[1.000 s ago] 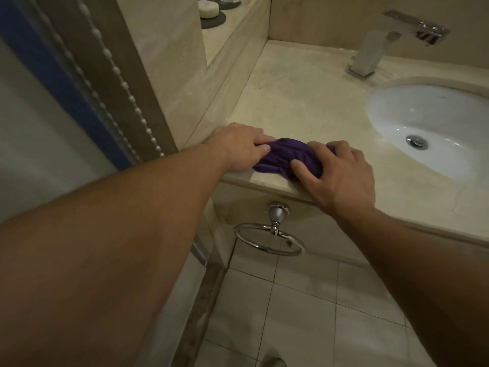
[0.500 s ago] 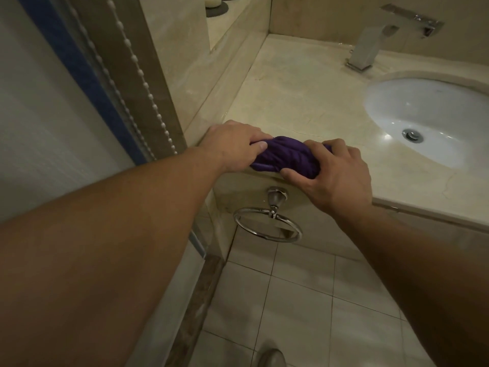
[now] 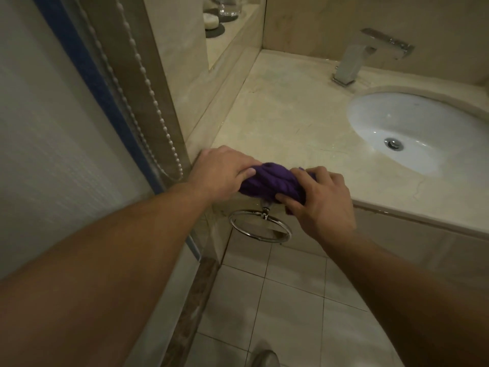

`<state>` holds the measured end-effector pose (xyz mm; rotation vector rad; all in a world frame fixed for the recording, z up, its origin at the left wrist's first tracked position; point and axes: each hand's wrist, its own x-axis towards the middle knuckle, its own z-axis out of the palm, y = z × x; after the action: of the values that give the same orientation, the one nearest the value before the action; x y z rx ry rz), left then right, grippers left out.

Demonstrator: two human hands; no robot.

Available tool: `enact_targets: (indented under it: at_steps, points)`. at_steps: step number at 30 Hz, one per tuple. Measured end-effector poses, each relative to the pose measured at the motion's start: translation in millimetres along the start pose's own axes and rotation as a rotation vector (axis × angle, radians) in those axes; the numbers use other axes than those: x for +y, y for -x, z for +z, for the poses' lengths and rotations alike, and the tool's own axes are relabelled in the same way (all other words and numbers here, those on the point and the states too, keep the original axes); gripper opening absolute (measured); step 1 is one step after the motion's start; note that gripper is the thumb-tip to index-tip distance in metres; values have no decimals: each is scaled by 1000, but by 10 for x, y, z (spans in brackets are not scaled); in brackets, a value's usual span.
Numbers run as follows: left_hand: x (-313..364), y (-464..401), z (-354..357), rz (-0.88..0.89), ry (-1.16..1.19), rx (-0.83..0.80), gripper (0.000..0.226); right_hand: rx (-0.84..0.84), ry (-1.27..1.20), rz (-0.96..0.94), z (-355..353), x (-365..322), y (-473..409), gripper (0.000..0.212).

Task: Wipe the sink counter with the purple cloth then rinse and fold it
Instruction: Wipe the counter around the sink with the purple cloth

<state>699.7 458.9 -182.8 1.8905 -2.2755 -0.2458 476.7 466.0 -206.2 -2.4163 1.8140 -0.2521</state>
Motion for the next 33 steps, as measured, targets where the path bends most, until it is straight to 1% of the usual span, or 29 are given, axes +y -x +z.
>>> enact_targets:
  at_steps: [2,4,6,10,16,21,24,29,33]
  points:
    - [57,97,-46,9,-27,-44,27,-57,21,-15,-99,-8,74,62]
    - [102,117,-123,15,-45,-126,26,-112,36,-34,-238,-16,92,56]
    - [146,88,-249,-12,14,-189,30,-166,-1,-23,-409,-24,66,51]
    - [295,-100,-570,-26,107,-182,31,-192,-82,44,-807,39,-51,44]
    - [684,-640,-1225,23,108,-268,30,-256,-172,108,-1508,334,-331,40]
    - [1155,-1174,-1741,84,129,-259,29,-231,-274,207,-2147,683,-568,32]
    - [1423,-1491,-1923,111,132,-238,29,-195,-342,248,-2416,901,-679,29]
    - [1788,-2001,-2024,158,147,-227,27,-194,-344,293,-2733,1293,-885,30]
    - [1992,-2365,-2066,202,181,-229,26,-229,-313,315,-2935,1598,-1087,29]
